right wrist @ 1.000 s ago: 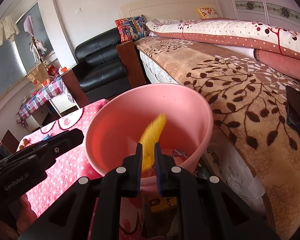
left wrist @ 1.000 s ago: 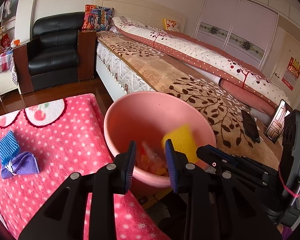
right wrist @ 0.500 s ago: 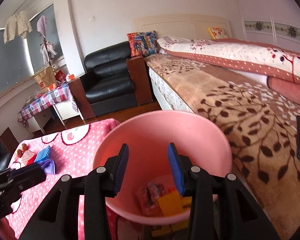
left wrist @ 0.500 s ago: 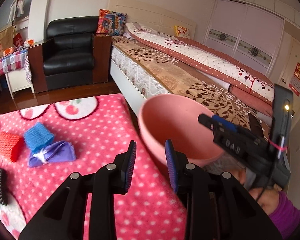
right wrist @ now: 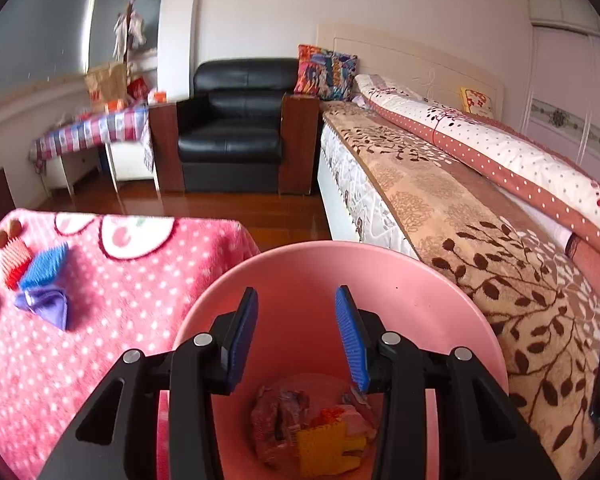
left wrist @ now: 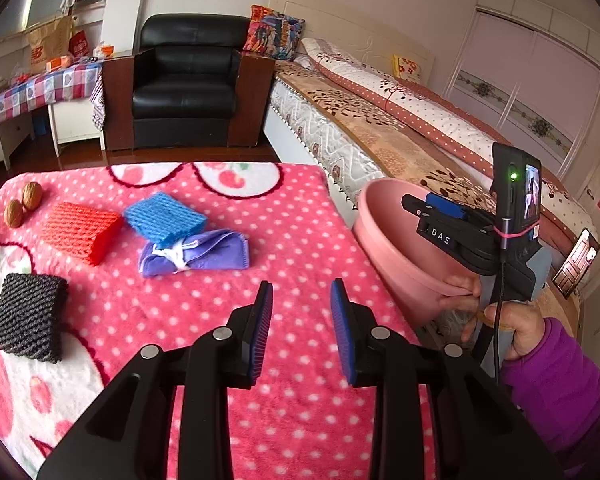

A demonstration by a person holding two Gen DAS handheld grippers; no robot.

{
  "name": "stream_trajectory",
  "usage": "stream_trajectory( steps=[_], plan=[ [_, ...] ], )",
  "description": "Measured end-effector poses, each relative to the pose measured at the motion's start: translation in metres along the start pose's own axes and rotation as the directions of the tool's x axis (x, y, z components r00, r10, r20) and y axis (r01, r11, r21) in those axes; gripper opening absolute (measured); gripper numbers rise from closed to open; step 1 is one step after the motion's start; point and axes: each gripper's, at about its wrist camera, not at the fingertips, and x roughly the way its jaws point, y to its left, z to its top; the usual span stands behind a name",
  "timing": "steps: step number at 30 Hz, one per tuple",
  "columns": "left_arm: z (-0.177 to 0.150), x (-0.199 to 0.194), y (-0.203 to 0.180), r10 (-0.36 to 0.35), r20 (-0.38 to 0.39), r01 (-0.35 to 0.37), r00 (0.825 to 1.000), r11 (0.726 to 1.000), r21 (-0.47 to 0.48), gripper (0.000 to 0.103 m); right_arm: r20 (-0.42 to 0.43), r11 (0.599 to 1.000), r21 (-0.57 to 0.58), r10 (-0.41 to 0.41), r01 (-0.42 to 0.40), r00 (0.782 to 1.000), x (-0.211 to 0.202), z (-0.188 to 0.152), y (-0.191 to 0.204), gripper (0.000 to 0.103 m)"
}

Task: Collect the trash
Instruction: 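Move both open tools back over the table toward the foam nets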

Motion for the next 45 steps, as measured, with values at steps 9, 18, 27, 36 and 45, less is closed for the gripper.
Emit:
stream_trajectory(
  steps=[9, 18, 27, 36, 45],
  plan=[
    [-0.001, -0.009, 0.011, -0.014, 0.025, 0.014, 1.0, 0.999, -0.03, 0.03, -0.067, 0.992, 0.105, 0.071, -0.064, 0.995, -0.009, -0.011, -0.009, 0.04],
    [-0.004, -0.022, 0.012, -0.012, 0.053, 0.013, 0.999, 1.0, -0.023, 0.03, -0.073, 0.992, 0.103, 0.083, -0.075, 0.994, -0.022, -0.018, -0.011, 0.04],
    [-0.017, -0.039, 0.026, 0.059, 0.08, -0.057, 0.995, 0.998, -0.031, 0.03, 0.048, 0.985, 0.092, 0.14, -0.144, 0.989, -0.076, -0.007, 0.009, 0.04],
    [-0.036, -0.061, 0.056, 0.118, 0.085, -0.112, 0.989, 0.991, -0.067, 0.03, 0.032, 0.952, 0.065, 0.299, -0.3, 0.954, -0.116, -0.009, 0.067, 0.043],
    [-0.058, -0.093, 0.112, 0.205, 0.099, -0.188, 0.974, 0.969, -0.162, 0.03, -0.053, 0.85, 0.134, 0.52, -0.51, 0.853, -0.127, -0.014, 0.127, 0.043]
  ],
)
